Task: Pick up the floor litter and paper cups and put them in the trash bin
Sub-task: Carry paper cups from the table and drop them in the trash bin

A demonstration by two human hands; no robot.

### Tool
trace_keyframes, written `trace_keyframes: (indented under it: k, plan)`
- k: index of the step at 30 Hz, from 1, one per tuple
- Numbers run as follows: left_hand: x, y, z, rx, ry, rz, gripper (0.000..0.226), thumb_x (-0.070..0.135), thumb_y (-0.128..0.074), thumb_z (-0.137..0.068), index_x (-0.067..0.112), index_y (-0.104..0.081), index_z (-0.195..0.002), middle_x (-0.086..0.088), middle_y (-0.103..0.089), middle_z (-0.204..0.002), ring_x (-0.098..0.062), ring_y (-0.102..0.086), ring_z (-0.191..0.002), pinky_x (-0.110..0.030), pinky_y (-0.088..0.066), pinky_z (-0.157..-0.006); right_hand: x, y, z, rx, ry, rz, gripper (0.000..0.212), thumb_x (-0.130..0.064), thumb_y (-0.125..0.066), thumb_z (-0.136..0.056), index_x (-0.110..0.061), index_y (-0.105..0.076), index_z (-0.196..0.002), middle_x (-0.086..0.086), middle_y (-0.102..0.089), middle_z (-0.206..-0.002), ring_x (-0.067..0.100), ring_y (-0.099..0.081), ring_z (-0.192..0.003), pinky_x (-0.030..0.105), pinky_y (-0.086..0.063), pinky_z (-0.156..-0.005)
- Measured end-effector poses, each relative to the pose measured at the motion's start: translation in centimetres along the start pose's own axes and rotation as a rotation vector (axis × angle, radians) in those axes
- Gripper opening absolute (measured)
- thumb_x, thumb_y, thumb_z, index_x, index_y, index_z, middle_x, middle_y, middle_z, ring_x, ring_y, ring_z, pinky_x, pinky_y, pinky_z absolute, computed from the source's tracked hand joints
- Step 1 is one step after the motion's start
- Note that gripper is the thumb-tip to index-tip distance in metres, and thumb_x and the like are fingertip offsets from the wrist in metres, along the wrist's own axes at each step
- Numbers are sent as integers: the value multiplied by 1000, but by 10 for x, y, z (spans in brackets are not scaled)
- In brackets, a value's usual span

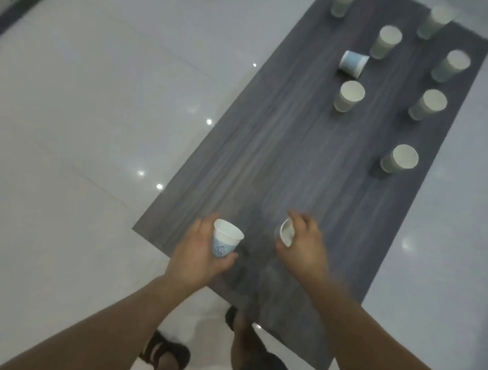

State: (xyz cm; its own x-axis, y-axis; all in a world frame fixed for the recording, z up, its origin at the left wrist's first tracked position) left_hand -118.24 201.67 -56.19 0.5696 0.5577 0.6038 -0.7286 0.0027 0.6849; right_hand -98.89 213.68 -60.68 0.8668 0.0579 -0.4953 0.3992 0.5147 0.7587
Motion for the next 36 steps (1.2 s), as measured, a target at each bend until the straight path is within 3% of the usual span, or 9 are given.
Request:
trace_keyframes:
  k: [3,7,10,14,20,26,36]
  plan:
    - [-23,48,35,76,-32,37,82,45,-80,-69,27,-37,-137,10,-51,-124,-10,-50,-112,-25,-47,-91,-77,-14,34,-44,108,22,69,-34,-67,-85,-24,-38,-146,5,-38,-141,27,-44,-124,36,-39,-102]
    - [-65,129,98,229,-20,211,68,45,-75,-66,45,-38,-123,34,-47,-107,9,-50,-98,-13,-45,-82,-182,-30,92,-85,270,90,70,-34,-66,-85,-24,-36,-147,2,-37,-142,26,-42,-126,33,-39,-100]
    - [-115,189,156,353,83,282,91,37,-76,-73,37,-21,-145,21,-34,-127,3,-39,-112,-18,-36,-94,-263,-50,141,-73,394,128,68,-39,-64,-86,-27,-36,-146,-1,-36,-143,23,-41,-127,34,-40,-101]
    - [-180,260,225,504,196,304,90,33,-74,-77,31,-18,-149,5,-36,-139,-12,-45,-121,-20,-37,-94,-362,-93,196,-138,569,181,69,-43,-61,-87,-32,-30,-147,-3,-32,-145,20,-41,-127,33,-42,-100]
    - [-264,337,308,689,379,291,90,39,-72,-78,23,-20,-150,2,-36,-145,-16,-41,-129,-27,-38,-103,-502,-156,261,-204,866,238,68,-46,-60,-87,-32,-31,-147,-5,-35,-142,17,-44,-123,32,-47,-93]
    - [-321,394,328,815,521,328,93,41,-73,-77,23,-20,-150,3,-33,-147,-18,-43,-128,-30,-40,-102,-598,-202,283,-301,1055,306,70,-46,-60,-87,-32,-29,-148,-4,-34,-143,19,-43,-124,34,-47,-94]
    - [-416,517,298,958,777,225,90,42,-72,-78,25,-19,-150,6,-32,-146,-17,-37,-129,-30,-38,-102,-767,-277,242,-413,1230,301,69,-45,-57,-86,-34,-27,-147,-8,-33,-143,15,-41,-124,29,-46,-93]
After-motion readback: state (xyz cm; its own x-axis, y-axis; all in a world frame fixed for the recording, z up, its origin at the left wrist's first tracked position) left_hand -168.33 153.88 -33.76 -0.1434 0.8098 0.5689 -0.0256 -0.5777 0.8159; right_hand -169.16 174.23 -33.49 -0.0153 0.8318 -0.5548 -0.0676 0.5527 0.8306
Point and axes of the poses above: each hand's wrist, its own z-axis away from the middle knuckle, its own y-axis out of the back of the hand, x = y × z, the point moved 3 cm from there along -z, towards the middle knuckle
